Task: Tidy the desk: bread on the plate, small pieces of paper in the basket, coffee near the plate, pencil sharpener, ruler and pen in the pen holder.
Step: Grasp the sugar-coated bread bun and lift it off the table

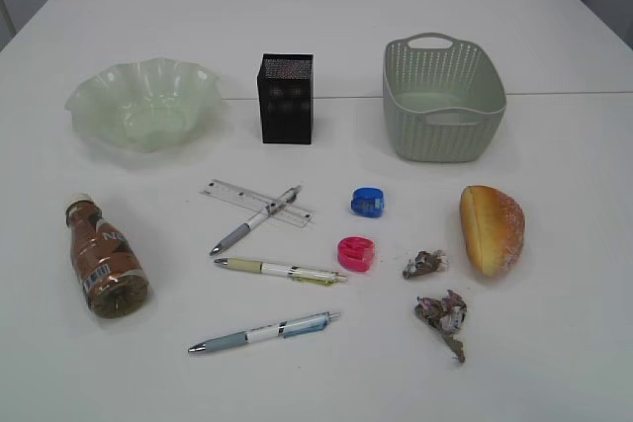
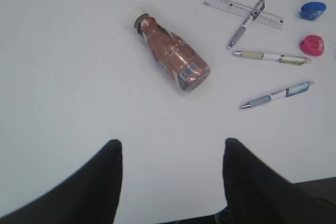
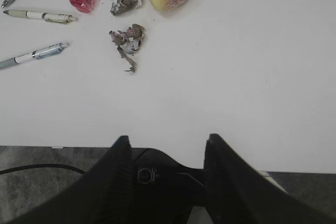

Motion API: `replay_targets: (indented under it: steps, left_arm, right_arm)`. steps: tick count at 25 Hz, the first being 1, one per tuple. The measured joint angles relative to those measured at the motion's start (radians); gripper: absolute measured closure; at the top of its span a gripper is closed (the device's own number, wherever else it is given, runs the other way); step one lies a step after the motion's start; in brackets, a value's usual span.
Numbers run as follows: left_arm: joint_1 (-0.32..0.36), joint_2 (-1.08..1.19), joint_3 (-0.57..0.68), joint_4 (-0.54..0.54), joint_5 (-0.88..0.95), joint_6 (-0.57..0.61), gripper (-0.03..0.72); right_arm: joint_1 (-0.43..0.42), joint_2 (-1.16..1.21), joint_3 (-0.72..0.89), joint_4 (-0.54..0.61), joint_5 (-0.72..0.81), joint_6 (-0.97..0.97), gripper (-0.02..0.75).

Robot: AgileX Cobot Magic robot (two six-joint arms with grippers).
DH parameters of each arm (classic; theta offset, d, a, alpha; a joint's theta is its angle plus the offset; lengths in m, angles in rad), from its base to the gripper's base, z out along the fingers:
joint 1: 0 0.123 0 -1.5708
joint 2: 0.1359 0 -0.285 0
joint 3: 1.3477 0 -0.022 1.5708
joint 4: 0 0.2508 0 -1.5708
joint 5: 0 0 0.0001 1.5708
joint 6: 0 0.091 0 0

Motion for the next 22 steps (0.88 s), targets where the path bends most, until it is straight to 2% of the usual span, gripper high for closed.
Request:
replay_targets:
  steps: [6,11,15,22]
  left_arm:
    - [0.0,0.264,-0.271,-0.013,0.095,0.0,0.244]
    - [0.0,0.448,-0.488,-0.015,0.102,0.0,0.244]
    - [0.0,0.565,-0.561,-0.015,0.102,0.0,0.242]
    - [0.0,0.683,-0.573,-0.028,0.104,0.0,0.242]
  right_arm:
    - [0.0,0.285,-0.122,0.055,0.001,0.006,0.391]
    - [0.0,0.523,-0.26,0.104,0.009,0.008,0.227]
    - [0.0,0.684,-0.362,0.104,0.0,0.008,0.175]
    - [0.0,0.858,-0.405,0.108,-0.079,0.008,0.17]
